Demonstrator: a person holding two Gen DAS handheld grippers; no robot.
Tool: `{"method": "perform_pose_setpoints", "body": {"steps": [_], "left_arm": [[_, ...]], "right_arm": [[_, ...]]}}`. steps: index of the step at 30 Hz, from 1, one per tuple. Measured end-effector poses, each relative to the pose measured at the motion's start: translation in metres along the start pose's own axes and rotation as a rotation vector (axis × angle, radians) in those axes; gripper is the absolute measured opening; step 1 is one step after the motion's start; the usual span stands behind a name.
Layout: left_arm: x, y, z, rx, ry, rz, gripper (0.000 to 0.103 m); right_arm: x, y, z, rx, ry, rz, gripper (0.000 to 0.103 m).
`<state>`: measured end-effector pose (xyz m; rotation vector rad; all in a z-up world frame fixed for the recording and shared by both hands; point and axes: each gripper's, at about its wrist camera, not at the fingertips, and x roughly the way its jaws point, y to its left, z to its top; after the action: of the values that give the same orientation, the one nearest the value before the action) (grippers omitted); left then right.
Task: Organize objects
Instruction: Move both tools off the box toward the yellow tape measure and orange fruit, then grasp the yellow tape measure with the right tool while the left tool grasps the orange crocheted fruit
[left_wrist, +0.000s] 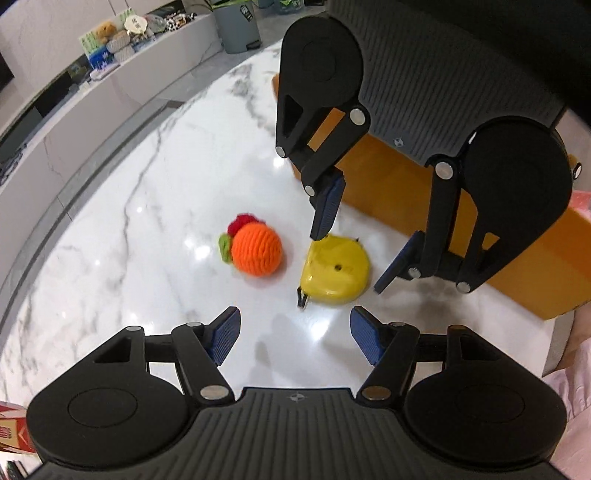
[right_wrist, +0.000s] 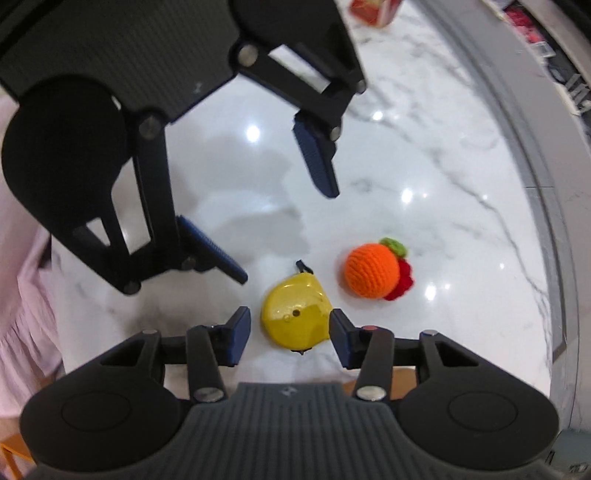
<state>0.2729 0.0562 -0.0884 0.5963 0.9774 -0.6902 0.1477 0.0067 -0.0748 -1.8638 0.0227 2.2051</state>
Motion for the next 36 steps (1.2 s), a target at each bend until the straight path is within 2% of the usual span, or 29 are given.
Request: {"method": "perform_pose_setpoints", "body": {"steps": [5, 10, 20, 30, 36], "left_arm": [[0.004, 0.008, -0.008, -0.018, -0.007, -0.022, 0.078], [0.008, 0.013, -0.012, -0.027, -0.009, -0.032, 0.078], [0.002, 0.014, -0.018, -0.045, -0.007, -0.021, 0.078], [-0.018, 0.007, -0.018, -0.033, -0.004, 0.000, 0.078], [-0.044, 0.014, -0.011, -0.116, -0.043, 0.006, 0.078]], "right_arm": [[0.018, -0.003, 0.011, -0.064, 0.070, 0.022, 0.056], [0.029, -0.007, 0.013, -0.061, 0.095, 0.052, 0.062], [0.042, -0.011, 0.013, -0.022, 0.171, 0.054, 0.060], [0.028, -0.008, 0.003, 0.053, 0.107, 0.024, 0.056], [-0.015, -0.006, -0.007, 0.131, 0.009, 0.010, 0.056]]}}
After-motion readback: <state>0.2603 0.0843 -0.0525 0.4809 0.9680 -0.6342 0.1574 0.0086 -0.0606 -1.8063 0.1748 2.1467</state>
